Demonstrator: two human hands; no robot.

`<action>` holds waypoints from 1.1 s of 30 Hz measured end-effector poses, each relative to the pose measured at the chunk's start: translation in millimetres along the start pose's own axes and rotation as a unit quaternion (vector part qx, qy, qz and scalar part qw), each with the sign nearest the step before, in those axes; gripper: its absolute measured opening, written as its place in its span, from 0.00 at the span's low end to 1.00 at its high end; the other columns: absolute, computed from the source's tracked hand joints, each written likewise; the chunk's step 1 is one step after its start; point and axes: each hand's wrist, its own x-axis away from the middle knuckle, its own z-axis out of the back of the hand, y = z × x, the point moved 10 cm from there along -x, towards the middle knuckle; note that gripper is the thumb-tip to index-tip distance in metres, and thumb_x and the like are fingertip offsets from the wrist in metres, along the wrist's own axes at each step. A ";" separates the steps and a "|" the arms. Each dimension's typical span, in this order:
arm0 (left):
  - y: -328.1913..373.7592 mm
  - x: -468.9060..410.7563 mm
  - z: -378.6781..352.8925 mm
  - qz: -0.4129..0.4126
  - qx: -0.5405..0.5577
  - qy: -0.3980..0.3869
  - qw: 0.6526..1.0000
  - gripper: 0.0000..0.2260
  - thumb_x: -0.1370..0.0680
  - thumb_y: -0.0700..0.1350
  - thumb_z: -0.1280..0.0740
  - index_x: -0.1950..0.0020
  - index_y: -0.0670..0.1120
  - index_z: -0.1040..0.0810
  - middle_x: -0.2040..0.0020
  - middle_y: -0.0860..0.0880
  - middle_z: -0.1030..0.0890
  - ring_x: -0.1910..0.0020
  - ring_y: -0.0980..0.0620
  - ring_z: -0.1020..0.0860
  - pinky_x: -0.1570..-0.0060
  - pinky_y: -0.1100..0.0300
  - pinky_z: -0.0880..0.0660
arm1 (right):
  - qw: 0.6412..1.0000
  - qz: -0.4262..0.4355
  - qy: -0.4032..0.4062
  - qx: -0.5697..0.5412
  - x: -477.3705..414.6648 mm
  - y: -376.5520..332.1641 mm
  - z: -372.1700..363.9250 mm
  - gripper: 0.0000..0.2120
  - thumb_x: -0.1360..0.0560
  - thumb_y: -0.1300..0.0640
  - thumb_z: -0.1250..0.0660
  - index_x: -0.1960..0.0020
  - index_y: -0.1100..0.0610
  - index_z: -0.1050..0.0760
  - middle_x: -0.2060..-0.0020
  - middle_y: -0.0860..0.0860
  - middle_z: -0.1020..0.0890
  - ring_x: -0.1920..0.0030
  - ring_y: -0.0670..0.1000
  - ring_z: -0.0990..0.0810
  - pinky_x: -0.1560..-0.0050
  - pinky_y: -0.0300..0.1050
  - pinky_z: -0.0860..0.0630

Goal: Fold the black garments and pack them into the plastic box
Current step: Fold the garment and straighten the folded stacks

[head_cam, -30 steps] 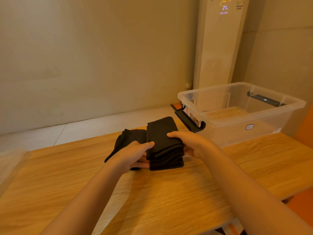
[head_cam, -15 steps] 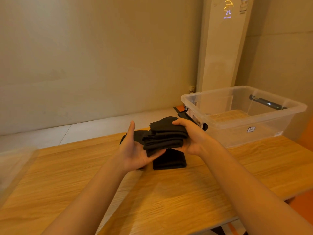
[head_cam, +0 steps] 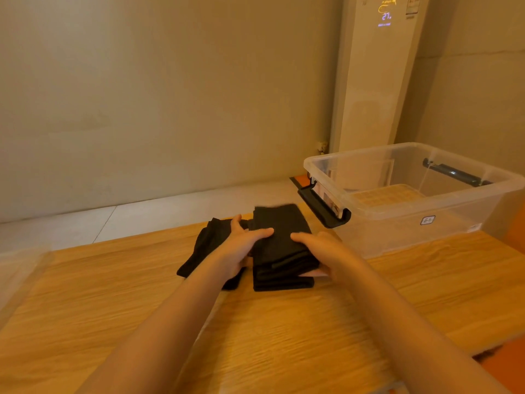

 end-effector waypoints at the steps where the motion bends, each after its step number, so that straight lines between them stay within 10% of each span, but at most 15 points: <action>1: -4.1 -4.8 0.6 -0.005 -0.025 0.001 1.000 0.47 0.29 0.45 0.25 0.23 0.61 0.55 0.26 0.44 0.37 0.36 0.42 0.29 0.40 0.44 0.26 | 1.000 0.002 0.013 0.015 -1.3 2.5 2.5 0.19 0.24 0.51 0.32 0.38 0.60 0.30 0.46 0.58 0.22 0.48 0.57 0.20 0.64 0.47 0.18; 12: 2.2 -14.1 1.5 -0.057 -0.090 -0.005 0.994 0.44 0.28 0.44 0.26 0.25 0.65 0.52 0.26 0.46 0.37 0.33 0.43 0.31 0.37 0.44 0.28 | 0.996 0.046 0.027 0.069 3.9 -5.0 0.4 0.12 0.22 0.52 0.35 0.46 0.59 0.31 0.48 0.56 0.25 0.55 0.53 0.22 0.70 0.44 0.19; 22: 44.4 12.0 5.3 -0.191 -0.307 0.106 0.926 0.30 0.19 0.54 0.39 0.22 0.47 0.47 0.25 0.44 0.38 0.28 0.45 0.35 0.33 0.51 0.35 | 0.933 0.153 0.079 0.317 5.6 -34.6 17.2 0.25 0.18 0.44 0.49 0.33 0.61 0.30 0.44 0.56 0.23 0.44 0.53 0.24 0.39 0.52 0.28; 25: 26.7 9.2 -7.3 -0.143 -0.202 0.051 0.968 0.29 0.19 0.56 0.43 0.21 0.51 0.50 0.22 0.48 0.43 0.25 0.46 0.41 0.28 0.48 0.41 | 0.948 0.176 0.037 0.263 2.5 -38.4 7.3 0.24 0.17 0.46 0.52 0.26 0.55 0.38 0.28 0.53 0.33 0.28 0.54 0.36 0.28 0.53 0.39; 33: -8.1 8.9 -12.2 -0.053 0.026 0.011 0.998 0.27 0.18 0.54 0.41 0.22 0.54 0.46 0.24 0.49 0.38 0.27 0.46 0.37 0.28 0.47 0.39 | 0.949 0.198 0.015 0.244 -6.1 -21.2 -23.1 0.29 0.16 0.48 0.52 0.22 0.55 0.61 0.22 0.50 0.59 0.23 0.51 0.55 0.26 0.49 0.52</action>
